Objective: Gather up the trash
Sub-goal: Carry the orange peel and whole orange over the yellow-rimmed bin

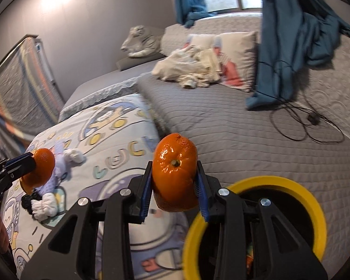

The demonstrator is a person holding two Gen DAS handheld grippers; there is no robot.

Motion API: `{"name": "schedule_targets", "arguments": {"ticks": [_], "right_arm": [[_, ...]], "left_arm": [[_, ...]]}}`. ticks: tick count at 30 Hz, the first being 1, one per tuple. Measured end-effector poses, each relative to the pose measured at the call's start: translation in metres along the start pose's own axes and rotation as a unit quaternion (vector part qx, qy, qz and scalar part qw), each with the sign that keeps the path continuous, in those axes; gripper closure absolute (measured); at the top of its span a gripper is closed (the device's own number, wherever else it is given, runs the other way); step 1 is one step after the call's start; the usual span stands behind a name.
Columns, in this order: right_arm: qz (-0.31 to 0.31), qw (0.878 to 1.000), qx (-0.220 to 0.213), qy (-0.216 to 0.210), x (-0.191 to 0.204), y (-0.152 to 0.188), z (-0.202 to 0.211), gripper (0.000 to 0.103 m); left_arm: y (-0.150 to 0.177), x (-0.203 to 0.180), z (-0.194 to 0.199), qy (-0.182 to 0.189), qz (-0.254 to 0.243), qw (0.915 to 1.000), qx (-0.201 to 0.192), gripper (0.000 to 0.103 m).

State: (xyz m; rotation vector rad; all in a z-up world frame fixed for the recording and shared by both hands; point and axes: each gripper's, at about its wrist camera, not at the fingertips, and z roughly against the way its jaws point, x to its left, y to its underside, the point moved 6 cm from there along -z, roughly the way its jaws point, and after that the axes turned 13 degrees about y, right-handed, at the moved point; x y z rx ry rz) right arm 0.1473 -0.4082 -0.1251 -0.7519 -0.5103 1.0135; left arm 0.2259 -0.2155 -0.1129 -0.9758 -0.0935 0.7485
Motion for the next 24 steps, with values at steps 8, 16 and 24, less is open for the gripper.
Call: {"name": "schedule_targets", "arguments": {"ticks": [8,16,24], "right_arm": [[-0.038,0.998,0.004,0.042,-0.064,0.011,0.002,0.071],[-0.061,0.996,0.008,0.07,-0.107,0.023,0.004,0.071],[-0.08,0.993,0.02,0.082,-0.134,0.038,0.002,0.07]], "left_arm": [[-0.003,-0.056,-0.041,0.034,-0.045,0.9981,0.025,0.071],[0.0,-0.101,-0.073,0.065,-0.074,0.9938,0.05,0.071],[0.007,-0.131,-0.101,0.099,-0.083,0.9892,0.07,0.071]]}}
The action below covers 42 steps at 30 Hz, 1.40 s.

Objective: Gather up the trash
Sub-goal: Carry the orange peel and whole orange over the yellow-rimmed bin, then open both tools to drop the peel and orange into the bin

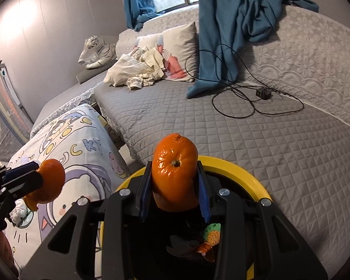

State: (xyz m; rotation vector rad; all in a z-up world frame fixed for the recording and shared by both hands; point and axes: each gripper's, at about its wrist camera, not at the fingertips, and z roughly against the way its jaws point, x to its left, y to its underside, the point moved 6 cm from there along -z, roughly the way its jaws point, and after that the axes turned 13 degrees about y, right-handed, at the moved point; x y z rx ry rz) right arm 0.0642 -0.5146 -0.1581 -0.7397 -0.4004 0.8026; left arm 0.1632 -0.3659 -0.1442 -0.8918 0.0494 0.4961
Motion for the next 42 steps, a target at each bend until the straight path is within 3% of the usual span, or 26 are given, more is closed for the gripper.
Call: {"name": "schedule_targets", "arguments": {"ticks": [19,22,24,25,34,42], "right_arm": [[-0.028,0.999,0.035,0.01,-0.032,0.021,-0.027,0.069],[-0.033,0.999,0.035,0.015,-0.036,0.02,-0.028,0.065],[-0.043,0.998,0.032,0.019,-0.04,0.018,-0.028,0.054],[-0.048,0.998,0.032,0.021,-0.043,0.017,-0.028,0.053],[-0.059,0.997,0.025,0.033,-0.051,0.008,-0.021,0.052],[-0.028,1.0,0.009,0.009,-0.014,-0.005,-0.007,0.052]], "left_arm": [[0.008,-0.023,-0.058,0.057,0.013,0.9975,0.038,0.07],[0.009,-0.022,-0.059,0.064,0.023,0.997,0.037,0.065],[0.008,-0.02,-0.057,0.066,0.028,0.997,0.03,0.051],[0.006,-0.019,-0.054,0.065,0.029,0.9972,0.024,0.049],[0.001,0.001,-0.034,0.052,0.044,0.9977,0.001,0.049],[0.003,0.033,0.004,0.02,0.06,0.9977,-0.026,0.049]]}}
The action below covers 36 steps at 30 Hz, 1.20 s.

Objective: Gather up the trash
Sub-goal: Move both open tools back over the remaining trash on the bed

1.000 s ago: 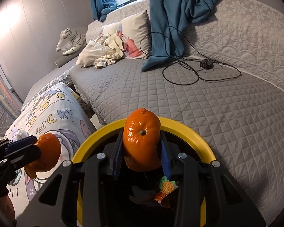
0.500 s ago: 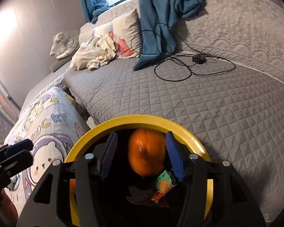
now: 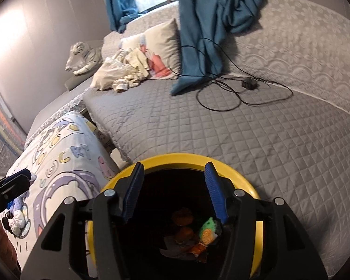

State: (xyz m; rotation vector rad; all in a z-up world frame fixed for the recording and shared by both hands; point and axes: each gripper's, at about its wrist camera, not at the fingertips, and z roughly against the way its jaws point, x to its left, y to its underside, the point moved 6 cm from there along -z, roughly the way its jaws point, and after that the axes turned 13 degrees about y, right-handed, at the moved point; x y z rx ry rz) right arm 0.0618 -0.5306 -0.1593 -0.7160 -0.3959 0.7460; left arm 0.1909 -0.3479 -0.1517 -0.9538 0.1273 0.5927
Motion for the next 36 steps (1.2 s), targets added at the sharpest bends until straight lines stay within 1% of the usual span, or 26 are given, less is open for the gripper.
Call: {"name": "schedule_targets", "arguments": {"ticks": [7,15,20,21,26,31,36], "right_arm": [[0.037,0.999,-0.014,-0.032,0.053,-0.009,0.015,0.052],[0.086,0.993,-0.029,-0.076,0.124,-0.012,0.035,0.051],[0.119,0.987,-0.032,-0.102,0.171,-0.01,0.042,0.051],[0.127,0.985,-0.032,-0.108,0.183,-0.008,0.043,0.051],[0.162,0.977,-0.026,-0.137,0.235,0.001,0.043,0.051],[0.185,0.969,-0.018,-0.164,0.285,0.01,0.042,0.051],[0.215,0.959,-0.004,-0.186,0.337,0.022,0.036,0.051]], "left_arm": [[0.004,0.037,0.05,-0.043,0.018,0.9986,-0.028,0.049],[0.015,0.083,0.113,-0.099,0.039,0.9929,-0.053,0.049],[0.03,0.116,0.156,-0.142,0.059,0.9859,-0.066,0.049],[0.033,0.12,0.162,-0.146,0.063,0.9849,-0.068,0.049],[0.054,0.15,0.203,-0.181,0.096,0.9752,-0.083,0.049],[0.077,0.173,0.231,-0.208,0.121,0.9669,-0.086,0.049],[0.1,0.192,0.249,-0.223,0.143,0.9602,-0.087,0.049]]}}
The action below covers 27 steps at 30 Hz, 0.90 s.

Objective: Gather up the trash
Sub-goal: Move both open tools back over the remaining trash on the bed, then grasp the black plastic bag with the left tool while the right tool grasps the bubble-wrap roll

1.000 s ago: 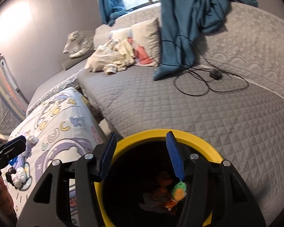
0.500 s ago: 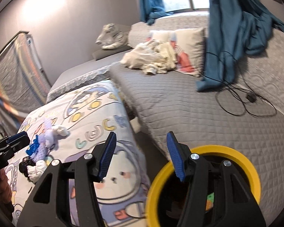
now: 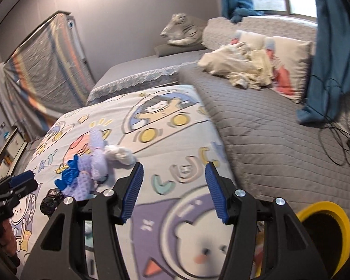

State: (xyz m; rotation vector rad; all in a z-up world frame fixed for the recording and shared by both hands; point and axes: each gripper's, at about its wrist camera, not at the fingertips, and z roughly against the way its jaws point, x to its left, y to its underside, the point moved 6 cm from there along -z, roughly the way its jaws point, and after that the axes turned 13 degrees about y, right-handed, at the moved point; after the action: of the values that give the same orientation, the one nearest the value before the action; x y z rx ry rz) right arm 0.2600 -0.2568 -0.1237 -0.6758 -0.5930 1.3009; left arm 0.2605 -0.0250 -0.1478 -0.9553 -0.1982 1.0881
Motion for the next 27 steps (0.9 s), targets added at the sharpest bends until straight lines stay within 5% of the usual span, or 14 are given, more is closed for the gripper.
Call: {"name": "schedule_targets", "arguments": {"ticks": [27], "right_arm": [[0.102,0.99,0.066,-0.065,0.137,0.01,-0.078,0.051]], "left_arm": [[0.056,0.067,-0.006,0.002,0.068,0.9968,0.041,0.049]]}}
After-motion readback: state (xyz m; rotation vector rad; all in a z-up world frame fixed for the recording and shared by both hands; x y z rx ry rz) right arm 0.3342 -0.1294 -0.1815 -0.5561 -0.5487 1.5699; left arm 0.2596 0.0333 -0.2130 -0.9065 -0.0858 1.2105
